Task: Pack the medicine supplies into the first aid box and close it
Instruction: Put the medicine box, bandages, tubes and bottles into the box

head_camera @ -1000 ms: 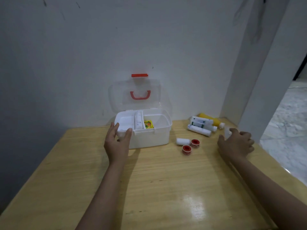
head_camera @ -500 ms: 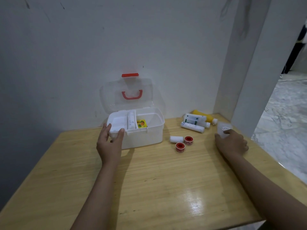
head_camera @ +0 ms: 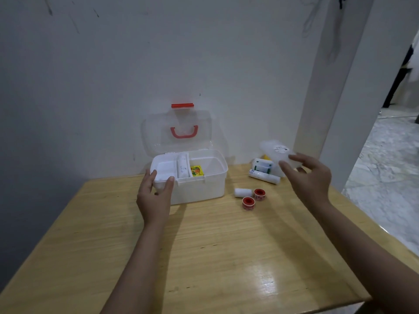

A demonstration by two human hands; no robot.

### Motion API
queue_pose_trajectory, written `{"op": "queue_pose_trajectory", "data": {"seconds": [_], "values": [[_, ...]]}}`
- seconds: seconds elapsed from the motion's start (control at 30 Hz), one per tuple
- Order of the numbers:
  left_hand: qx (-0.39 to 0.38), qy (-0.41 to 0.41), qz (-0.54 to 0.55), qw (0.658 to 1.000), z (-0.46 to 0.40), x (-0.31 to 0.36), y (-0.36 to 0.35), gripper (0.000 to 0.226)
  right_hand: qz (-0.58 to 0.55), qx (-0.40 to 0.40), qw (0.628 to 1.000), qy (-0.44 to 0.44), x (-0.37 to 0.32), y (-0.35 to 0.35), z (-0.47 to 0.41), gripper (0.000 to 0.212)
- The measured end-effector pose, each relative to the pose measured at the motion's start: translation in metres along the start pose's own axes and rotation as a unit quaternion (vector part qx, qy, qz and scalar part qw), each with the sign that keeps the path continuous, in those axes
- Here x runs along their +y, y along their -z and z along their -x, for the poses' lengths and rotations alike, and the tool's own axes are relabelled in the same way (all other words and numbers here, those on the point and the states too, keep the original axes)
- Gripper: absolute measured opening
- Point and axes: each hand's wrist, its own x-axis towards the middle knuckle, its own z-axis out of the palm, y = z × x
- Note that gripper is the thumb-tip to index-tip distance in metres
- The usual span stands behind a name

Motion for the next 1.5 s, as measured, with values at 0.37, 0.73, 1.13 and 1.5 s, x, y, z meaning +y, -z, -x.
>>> {"op": "queue_pose_trajectory", "data": {"seconds": [0.37,0.73,1.13,1.5], "values": [[-0.003,0.004,-0.007,1.000,0.001,0.006,0.001,0.055,0.014,-0.251,0.964,0.083,-0.057,-0.085,-0.015,0.028],[-0.025,0.022,-0.053,0.998,-0.005,0.017,0.008,0.056,0.133,-0.413,0.900,0.036,-0.054,-0.150,-0.026,0.040],[-0.106,0.006,-0.175,0.979,-0.027,0.027,0.014,0.068,0.272,-0.457,0.844,0.073,-0.048,-0.189,-0.021,0.046],[-0.195,-0.054,-0.229,0.952,-0.030,0.014,0.011,0.074,0.197,-0.438,0.875,0.066,-0.047,-0.202,-0.016,0.039]]}}
